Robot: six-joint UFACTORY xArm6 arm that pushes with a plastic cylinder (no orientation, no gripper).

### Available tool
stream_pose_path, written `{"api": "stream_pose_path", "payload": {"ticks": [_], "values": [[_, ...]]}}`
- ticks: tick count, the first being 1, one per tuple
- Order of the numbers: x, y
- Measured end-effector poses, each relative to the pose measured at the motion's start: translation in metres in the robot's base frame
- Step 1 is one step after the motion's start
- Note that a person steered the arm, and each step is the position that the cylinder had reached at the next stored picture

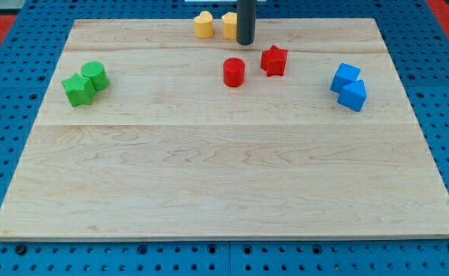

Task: Move the red circle slightly down

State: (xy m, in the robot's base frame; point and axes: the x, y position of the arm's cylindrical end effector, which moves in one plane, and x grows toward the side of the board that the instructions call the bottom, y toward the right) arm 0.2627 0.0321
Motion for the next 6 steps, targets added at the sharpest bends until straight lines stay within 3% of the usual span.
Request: {"api": "stream_pose_path", "payload": {"ticks": [6], "values": [[0.165,-0.034]]}}
